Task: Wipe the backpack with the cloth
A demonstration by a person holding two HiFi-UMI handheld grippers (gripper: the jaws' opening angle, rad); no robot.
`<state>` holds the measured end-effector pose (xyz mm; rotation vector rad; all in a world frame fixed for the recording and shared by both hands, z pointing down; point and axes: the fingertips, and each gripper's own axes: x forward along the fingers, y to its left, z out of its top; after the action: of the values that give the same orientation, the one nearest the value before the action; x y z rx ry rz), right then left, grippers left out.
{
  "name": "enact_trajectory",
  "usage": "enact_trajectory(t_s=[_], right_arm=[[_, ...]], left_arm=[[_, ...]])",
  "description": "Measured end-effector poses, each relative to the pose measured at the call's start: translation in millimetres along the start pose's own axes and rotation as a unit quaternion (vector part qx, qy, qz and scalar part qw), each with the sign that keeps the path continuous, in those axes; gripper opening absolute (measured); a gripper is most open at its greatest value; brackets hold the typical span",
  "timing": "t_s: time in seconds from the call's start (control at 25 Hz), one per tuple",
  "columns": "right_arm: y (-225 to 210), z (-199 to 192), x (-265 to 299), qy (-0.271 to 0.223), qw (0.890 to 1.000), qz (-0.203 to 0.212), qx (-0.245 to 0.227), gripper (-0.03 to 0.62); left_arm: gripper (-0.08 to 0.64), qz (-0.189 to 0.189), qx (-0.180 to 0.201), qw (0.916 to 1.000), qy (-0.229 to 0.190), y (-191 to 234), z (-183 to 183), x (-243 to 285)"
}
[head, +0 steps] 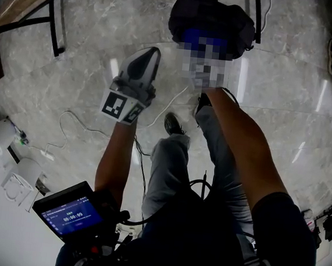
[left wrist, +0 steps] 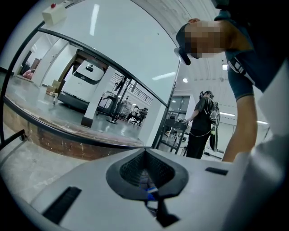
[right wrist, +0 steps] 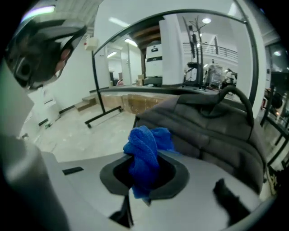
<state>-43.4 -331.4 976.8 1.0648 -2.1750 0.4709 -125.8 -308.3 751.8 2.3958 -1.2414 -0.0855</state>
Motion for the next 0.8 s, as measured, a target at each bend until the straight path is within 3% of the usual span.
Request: enact_trajectory(t_s=[0.16,0.32,0.6,0.8], right_arm=[[6.2,-46.4,-16.2,0.053,0.997,0.027,-0.052,0.051],[0.5,-45.3,-53.3,0.050,0.997,0.045,-0.026,0.051],[-18.0,23.2,-127.3,-0.023,0.998,0.031,0.040,0.051],[-21.6,87.1,-191.8,-0.095,0.993,0.015,0.069,0.051]], left_arm=[[0.002,0.003,0.006,0.9999,0.013,-5.5,4.4,-6.2],[0.002,0.002,0.003,1.0000,0.008,-21.5,26.4,-19.1],[0.002,0.004,0.011,0.9998,0.017,-53.9,70.1,-37.1],[0.002,-0.003,0.016,0.9998,0.008,-81.5,108.2,-50.2]])
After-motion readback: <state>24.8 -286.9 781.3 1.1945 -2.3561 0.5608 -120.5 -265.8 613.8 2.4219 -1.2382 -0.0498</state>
